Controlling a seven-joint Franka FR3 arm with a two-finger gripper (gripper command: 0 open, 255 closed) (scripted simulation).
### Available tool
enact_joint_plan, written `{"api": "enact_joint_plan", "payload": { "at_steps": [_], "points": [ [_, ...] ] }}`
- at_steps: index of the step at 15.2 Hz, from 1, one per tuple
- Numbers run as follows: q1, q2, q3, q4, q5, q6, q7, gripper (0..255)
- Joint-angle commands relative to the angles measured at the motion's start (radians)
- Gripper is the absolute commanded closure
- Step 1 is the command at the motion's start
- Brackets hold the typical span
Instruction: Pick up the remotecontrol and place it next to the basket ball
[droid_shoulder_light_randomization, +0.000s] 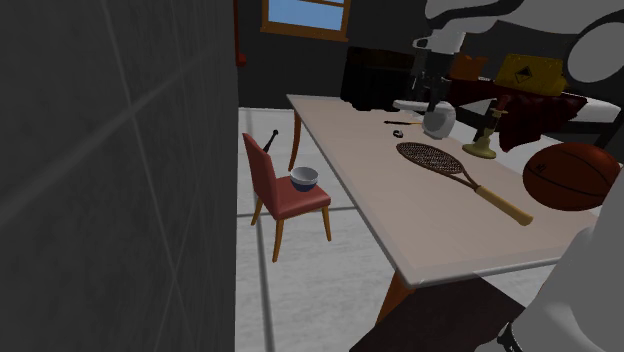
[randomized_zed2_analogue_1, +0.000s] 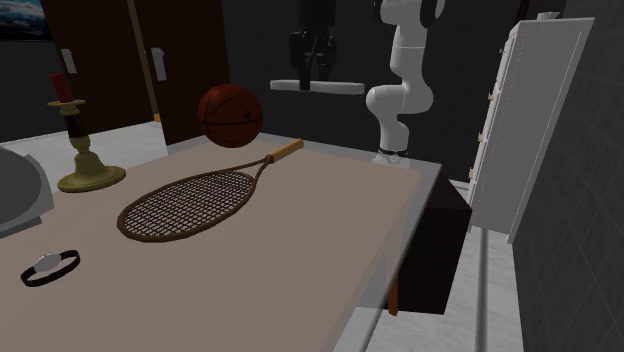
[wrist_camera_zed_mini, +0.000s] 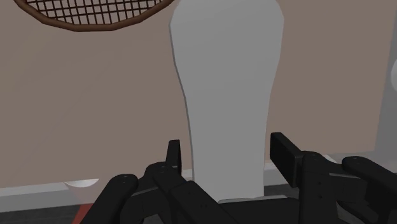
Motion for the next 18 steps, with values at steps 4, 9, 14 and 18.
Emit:
{"api": "enact_joint_plan", "payload": {
  "at_steps": [4, 9, 14, 18],
  "points": [
    [-0.013, 0.024, -0.003, 0.096, 0.016, -0.077, -0.008, 255],
    [-0.009, -0.039, -0.014, 0.057, -0.023, -0.088, -0.019, 255],
    [-0.005, -0.217, -0.025, -0.110, -0.138, -0.056, -0.033, 255],
    [-0.029, -0.342, -0.026, -0.210, -0.219, -0.051, -0.051, 255]
  ]
}}
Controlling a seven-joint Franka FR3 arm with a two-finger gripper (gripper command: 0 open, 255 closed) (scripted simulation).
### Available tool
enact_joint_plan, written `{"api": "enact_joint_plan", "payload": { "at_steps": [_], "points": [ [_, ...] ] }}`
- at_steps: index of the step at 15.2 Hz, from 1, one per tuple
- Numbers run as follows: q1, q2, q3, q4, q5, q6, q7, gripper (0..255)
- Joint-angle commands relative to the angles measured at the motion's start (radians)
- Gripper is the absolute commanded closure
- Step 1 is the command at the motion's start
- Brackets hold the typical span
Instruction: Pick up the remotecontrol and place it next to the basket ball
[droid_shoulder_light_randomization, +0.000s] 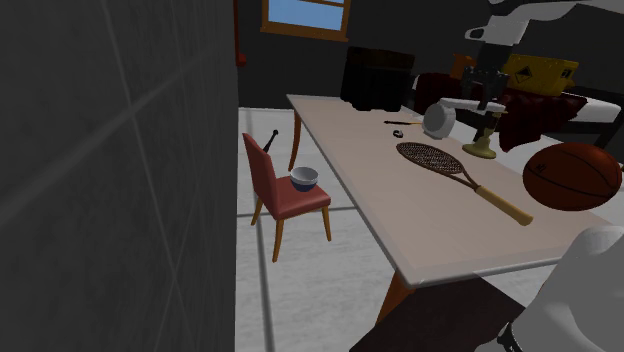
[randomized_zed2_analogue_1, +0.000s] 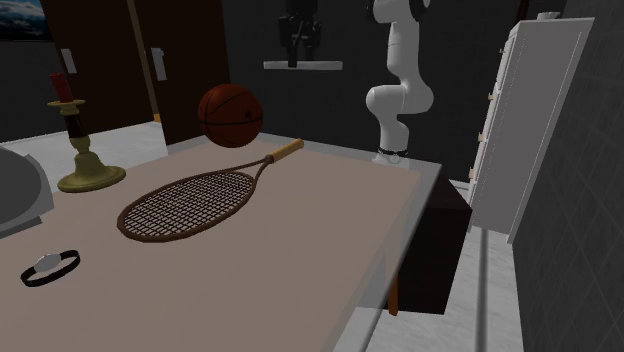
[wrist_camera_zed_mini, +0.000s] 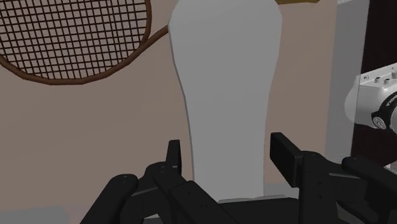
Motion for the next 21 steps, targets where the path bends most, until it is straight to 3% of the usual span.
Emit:
{"api": "enact_joint_plan", "payload": {
  "at_steps": [1, 11, 21],
  "points": [
    [-0.015, -0.056, -0.002, -0.038, -0.037, -0.004, -0.013, 255],
    [-0.120, -0.291, -0.028, -0.176, -0.192, -0.042, -0.118, 255],
    [-0.220, -0.430, -0.108, -0.195, -0.313, -0.099, -0.292, 255]
  ]
}}
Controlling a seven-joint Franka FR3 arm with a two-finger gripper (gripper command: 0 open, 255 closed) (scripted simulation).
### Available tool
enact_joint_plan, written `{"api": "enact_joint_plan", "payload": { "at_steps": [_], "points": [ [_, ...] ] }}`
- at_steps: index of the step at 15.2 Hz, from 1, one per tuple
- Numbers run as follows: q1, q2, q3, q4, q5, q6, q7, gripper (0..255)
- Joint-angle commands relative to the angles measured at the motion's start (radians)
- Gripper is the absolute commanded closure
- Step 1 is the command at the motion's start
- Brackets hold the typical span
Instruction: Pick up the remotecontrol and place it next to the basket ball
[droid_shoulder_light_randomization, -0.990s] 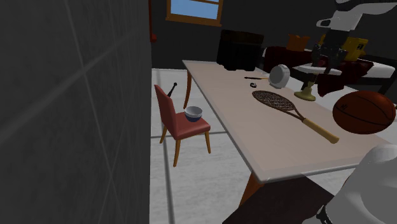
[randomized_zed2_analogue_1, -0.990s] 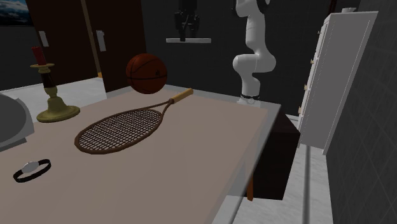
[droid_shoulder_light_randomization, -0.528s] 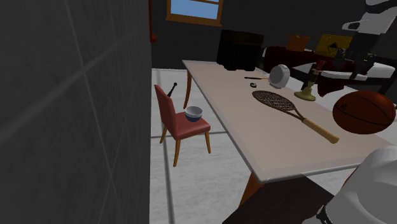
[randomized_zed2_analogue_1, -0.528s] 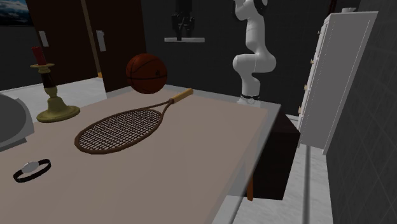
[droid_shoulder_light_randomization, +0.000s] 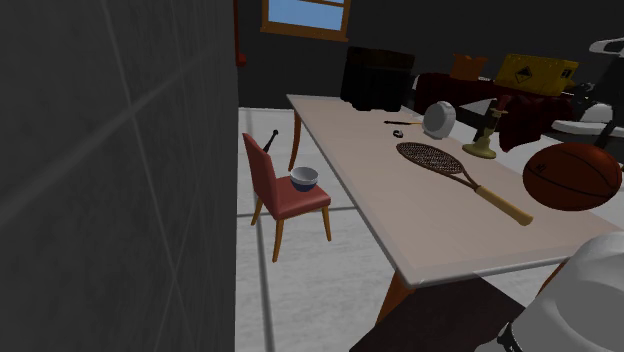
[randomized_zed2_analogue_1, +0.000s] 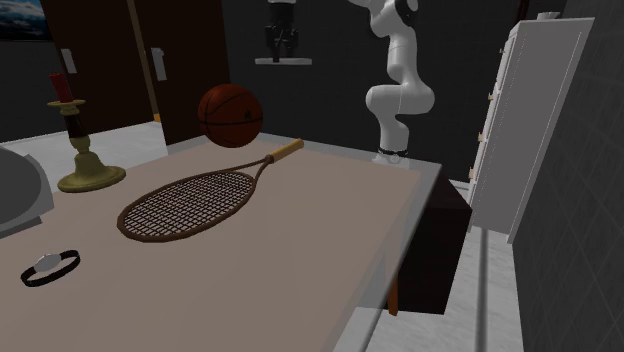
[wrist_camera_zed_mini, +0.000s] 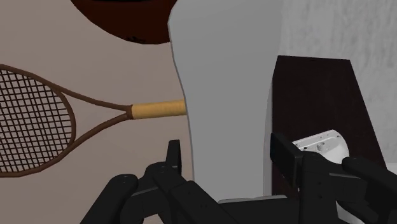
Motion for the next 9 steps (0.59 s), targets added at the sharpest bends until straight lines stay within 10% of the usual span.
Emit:
{"api": "enact_joint_plan", "payload": {
  "at_steps": [1, 9],
  "points": [
    [-0.018, -0.022, -0.018, 0.007, -0.022, -0.015, -0.040, 255],
    [-0.058, -0.072, -0.099, 0.000, -0.089, -0.008, -0.151, 255]
  ]
}}
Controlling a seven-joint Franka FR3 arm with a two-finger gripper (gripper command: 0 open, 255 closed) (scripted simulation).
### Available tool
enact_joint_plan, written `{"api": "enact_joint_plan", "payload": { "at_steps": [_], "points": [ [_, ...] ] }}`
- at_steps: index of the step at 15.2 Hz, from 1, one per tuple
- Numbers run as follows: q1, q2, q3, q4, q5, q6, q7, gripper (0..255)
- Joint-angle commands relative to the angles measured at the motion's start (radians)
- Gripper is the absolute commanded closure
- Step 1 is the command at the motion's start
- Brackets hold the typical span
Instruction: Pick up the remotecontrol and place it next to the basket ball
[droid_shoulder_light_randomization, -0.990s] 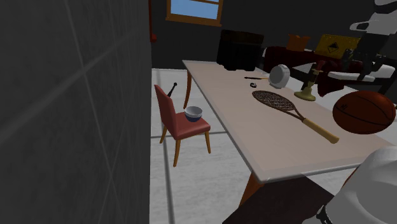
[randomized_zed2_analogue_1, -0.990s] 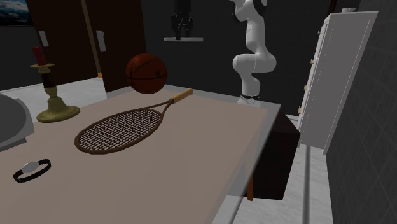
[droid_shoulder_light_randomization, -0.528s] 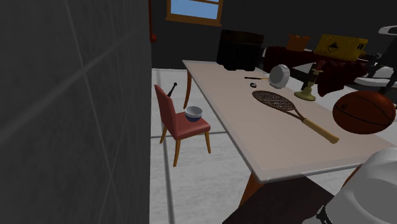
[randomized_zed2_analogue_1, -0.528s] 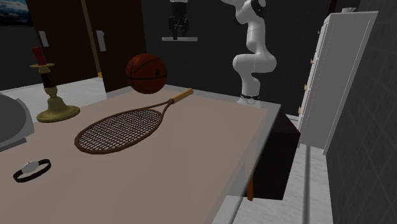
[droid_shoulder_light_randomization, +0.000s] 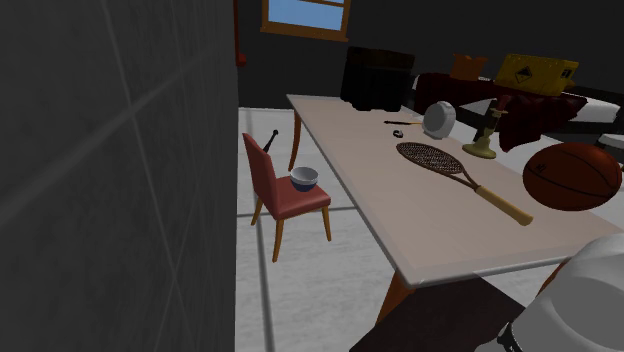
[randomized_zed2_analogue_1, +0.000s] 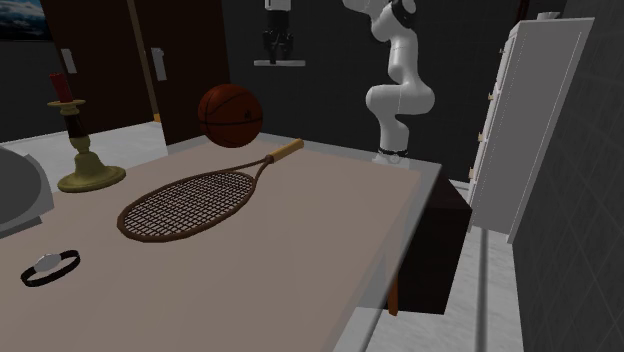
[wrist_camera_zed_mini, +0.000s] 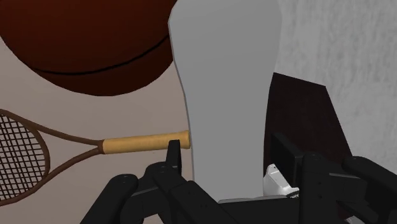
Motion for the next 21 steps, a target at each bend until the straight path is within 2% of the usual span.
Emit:
{"api": "enact_joint_plan", "payload": {
  "at_steps": [1, 21],
  "points": [
    [-0.006, -0.011, -0.004, -0.031, -0.009, 0.022, 0.004, 255],
    [-0.041, -0.070, -0.088, -0.304, -0.092, 0.254, 0.048, 255]
  ]
}}
